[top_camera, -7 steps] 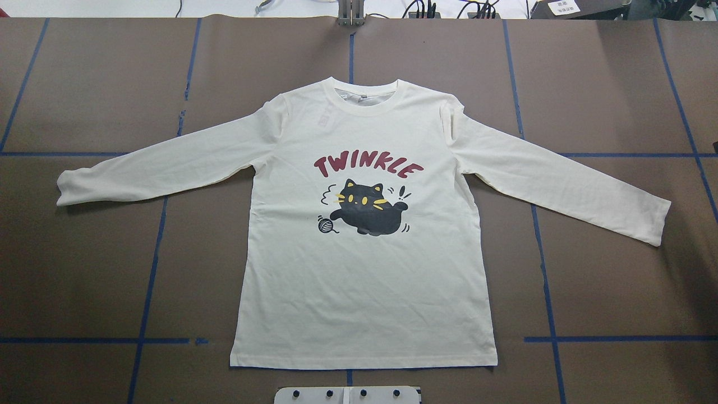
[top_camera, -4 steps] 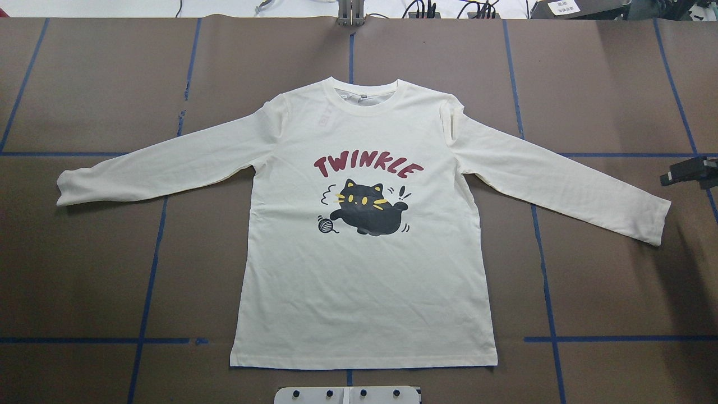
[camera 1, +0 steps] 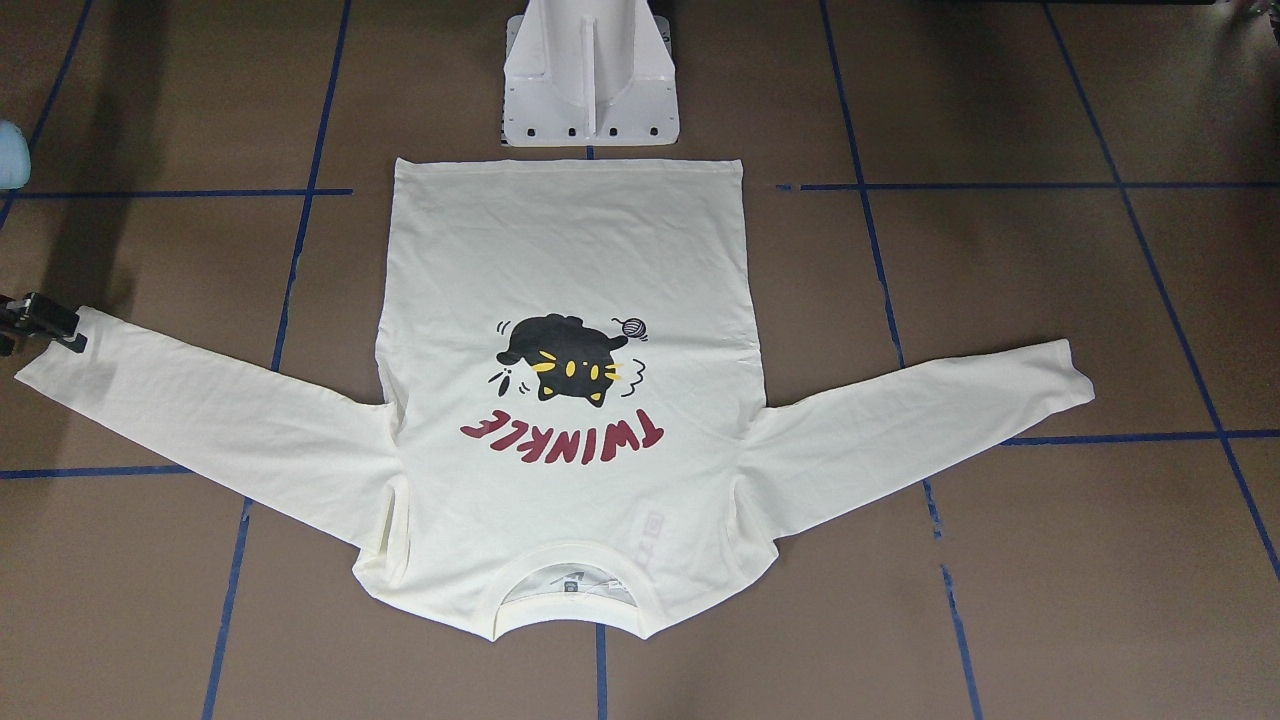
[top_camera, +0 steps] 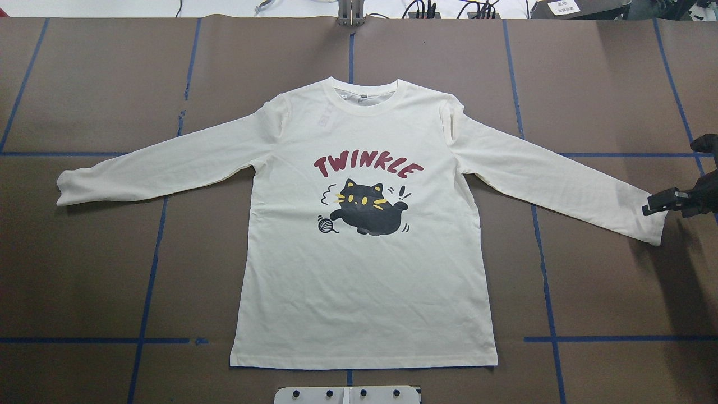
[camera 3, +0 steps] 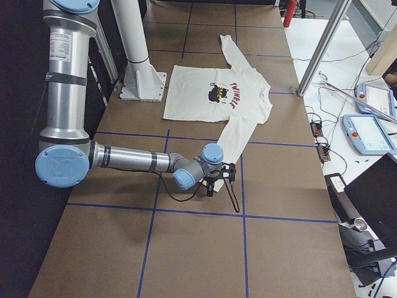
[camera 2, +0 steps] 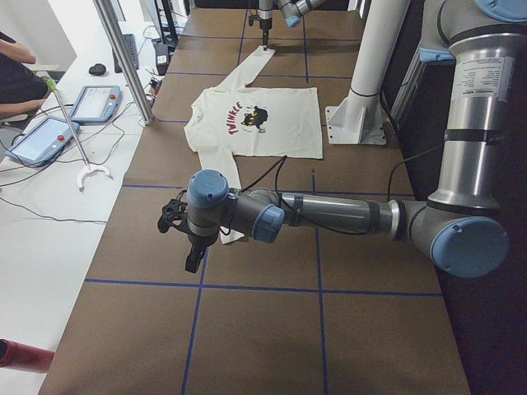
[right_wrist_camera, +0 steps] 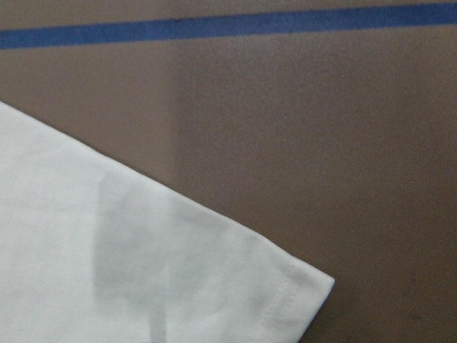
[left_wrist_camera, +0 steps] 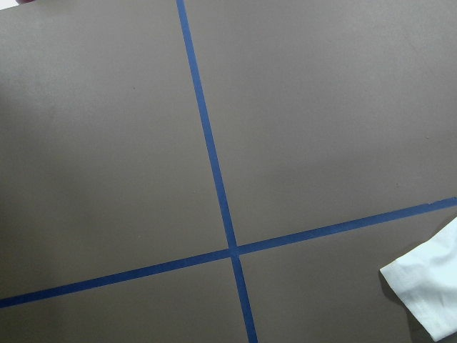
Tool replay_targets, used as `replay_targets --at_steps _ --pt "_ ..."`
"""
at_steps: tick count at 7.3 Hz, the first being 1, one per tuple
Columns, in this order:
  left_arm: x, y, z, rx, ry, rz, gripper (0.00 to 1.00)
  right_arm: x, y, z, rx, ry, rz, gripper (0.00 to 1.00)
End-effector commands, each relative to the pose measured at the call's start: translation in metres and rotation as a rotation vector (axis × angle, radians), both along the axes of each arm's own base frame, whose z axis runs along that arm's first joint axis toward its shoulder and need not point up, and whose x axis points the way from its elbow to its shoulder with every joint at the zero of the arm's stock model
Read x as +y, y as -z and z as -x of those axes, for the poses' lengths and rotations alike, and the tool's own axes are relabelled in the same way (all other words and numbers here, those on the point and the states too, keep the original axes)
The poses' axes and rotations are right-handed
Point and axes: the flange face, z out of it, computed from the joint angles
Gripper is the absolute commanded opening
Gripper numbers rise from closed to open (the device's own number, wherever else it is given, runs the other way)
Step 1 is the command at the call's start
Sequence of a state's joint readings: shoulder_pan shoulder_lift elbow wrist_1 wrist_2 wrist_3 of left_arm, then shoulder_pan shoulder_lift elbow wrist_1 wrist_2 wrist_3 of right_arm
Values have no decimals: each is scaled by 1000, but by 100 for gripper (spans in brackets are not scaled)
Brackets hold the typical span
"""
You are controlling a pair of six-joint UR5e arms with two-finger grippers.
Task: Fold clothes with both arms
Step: 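Lower the right gripper and grasp the sleeve cuff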
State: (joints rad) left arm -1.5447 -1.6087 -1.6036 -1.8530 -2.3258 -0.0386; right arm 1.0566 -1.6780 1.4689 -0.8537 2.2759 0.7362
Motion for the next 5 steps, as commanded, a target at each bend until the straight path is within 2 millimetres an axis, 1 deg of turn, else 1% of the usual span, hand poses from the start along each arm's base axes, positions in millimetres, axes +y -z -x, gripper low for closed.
replay_targets --at_steps 1,3,4,5 --pt "1 -1 -1 12 -6 1 100 12 -8 9 11 29 14 100" --pt "1 -1 -1 14 -6 1 100 10 -2 9 4 28 5 97" --pt "2 -1 -1 14 -6 -2 100 9 0 9 2 27 1 89" --pt "2 -3 -1 15 -7 -7 100 7 2 11 -2 27 -2 66"
